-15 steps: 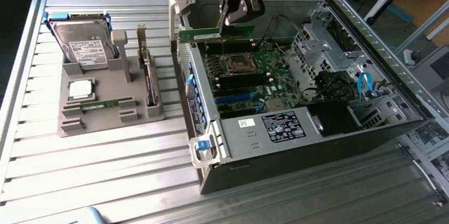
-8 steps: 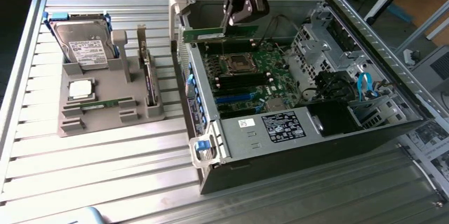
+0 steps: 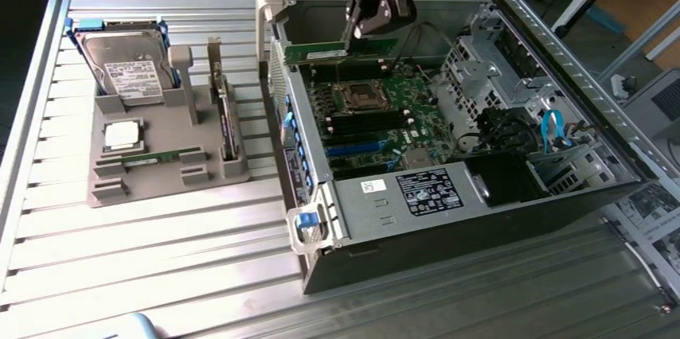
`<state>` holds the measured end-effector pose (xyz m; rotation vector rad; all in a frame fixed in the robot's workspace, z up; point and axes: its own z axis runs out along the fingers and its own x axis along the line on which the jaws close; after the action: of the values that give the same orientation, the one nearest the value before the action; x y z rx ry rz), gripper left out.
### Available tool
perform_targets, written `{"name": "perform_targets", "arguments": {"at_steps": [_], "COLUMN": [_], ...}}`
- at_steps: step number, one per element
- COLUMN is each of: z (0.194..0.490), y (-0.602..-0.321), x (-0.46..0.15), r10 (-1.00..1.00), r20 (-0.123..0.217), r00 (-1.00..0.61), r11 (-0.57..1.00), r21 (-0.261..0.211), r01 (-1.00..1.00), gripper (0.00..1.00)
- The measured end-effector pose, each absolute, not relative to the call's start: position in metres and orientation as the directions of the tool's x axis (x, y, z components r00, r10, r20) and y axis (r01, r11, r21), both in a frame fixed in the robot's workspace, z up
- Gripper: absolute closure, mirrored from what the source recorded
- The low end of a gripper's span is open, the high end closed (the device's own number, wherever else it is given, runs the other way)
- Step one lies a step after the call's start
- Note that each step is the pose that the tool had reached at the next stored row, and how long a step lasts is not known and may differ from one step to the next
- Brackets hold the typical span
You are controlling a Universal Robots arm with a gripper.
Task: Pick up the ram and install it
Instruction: 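Pick up the ram and move it above insertion slot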
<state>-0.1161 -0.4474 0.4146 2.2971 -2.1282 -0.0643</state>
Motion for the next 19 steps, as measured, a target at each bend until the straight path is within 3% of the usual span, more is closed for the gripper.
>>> {"name": "perform_targets", "arguments": {"at_steps": [19], "z": [0.415], "y": [-0.447], "x": [-0.102], "r10": [-0.997], "r20": [-0.024], "r00": [0.076], "r11": [-0.077], "r21": [0.035], "r01": [-0.996], "gripper": [0.87]}}
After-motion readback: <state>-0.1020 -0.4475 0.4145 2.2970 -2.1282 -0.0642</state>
